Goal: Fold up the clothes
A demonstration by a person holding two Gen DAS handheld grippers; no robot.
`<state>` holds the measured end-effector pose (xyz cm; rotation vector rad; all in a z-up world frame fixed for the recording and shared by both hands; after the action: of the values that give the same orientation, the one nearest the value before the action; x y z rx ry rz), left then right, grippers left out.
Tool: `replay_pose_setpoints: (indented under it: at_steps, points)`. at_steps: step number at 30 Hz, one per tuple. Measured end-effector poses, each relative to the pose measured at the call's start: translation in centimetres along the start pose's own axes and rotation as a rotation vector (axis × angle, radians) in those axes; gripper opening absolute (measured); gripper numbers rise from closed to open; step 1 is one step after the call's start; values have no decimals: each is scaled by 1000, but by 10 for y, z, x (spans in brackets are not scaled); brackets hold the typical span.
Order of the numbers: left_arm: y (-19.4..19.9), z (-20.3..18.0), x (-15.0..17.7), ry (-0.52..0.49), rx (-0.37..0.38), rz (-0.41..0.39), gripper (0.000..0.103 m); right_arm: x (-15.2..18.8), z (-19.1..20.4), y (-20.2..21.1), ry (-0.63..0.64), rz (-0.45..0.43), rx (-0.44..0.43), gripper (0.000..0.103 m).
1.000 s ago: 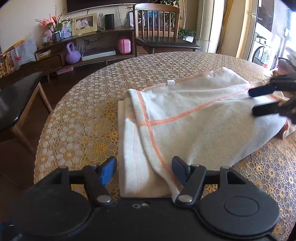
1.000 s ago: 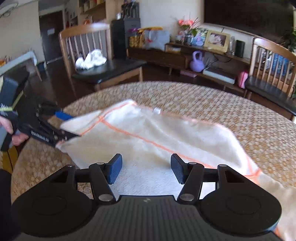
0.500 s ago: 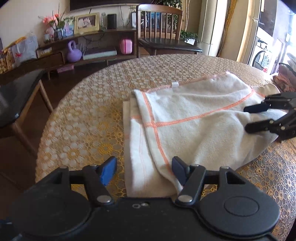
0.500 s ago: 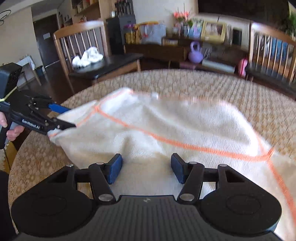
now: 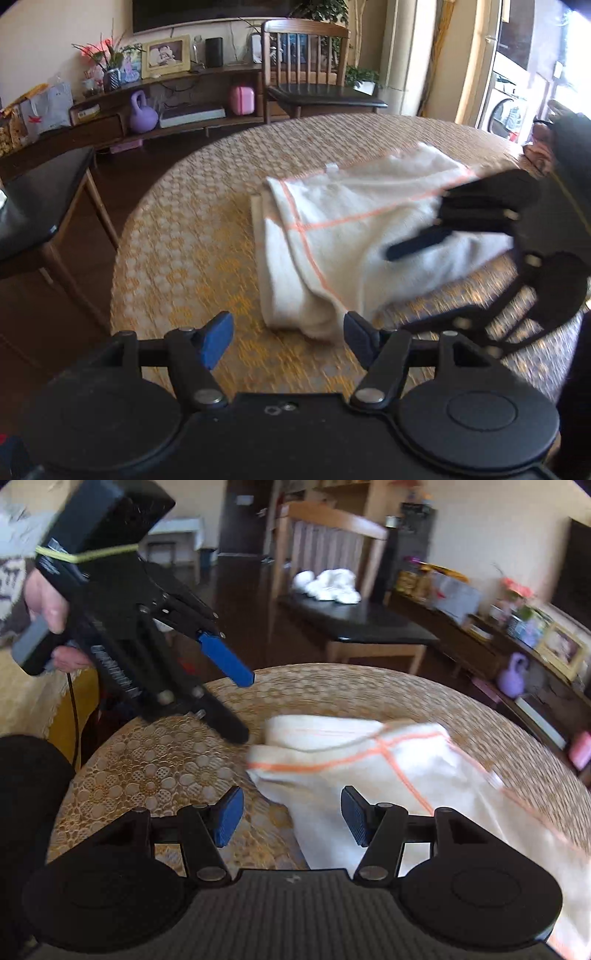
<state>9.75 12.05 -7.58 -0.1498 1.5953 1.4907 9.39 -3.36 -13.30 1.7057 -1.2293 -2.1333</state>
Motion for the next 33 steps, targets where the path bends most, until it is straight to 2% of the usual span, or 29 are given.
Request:
replay_pose_setpoints:
  at_steps: [5,6,7,11,14,19,24,28,33]
  points:
    - [2,-9,16,-37,12,19,103,-11,6,-25,48,39,-21,56]
    - [3,-8,19,-31,18,14,103,-13,5,-28,45,50,-22,52]
    - [4,-7,20,-17,24,7,103,-14,5,-30,41,62,-23,43]
    - [5,0,22,33,54,-26,103,-18,2,-35,21,80,-15,27]
    - [1,4,22,79,93,-36,103,-20,-3,-34,-41,63,-4,14]
    - [-14,8,19,158,139,-17,103,-31,-25,-25,-197,30,-43,12]
    - [-28,2,7,196,166,-37,103,-40,-34,-14,-235,3,-53,10]
    - [-43,-10,-6,209,159,-54,103,-45,-41,-7,-279,-15,-68,10]
    - [-55,-28,-18,294,200,-105,103,-49,-48,-3,-301,-2,-85,10]
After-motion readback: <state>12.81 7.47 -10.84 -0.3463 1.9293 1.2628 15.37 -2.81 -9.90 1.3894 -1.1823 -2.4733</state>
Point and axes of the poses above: each gripper's, at about its wrist camera, not at the fingertips, and y roughly against the way its jaws point, z to its left, x to its underside, the point moved 1 cm from there along -y, roughly the way its jaws point, and after that the axes turned 14 degrees about -y, right-handed, at the moved point
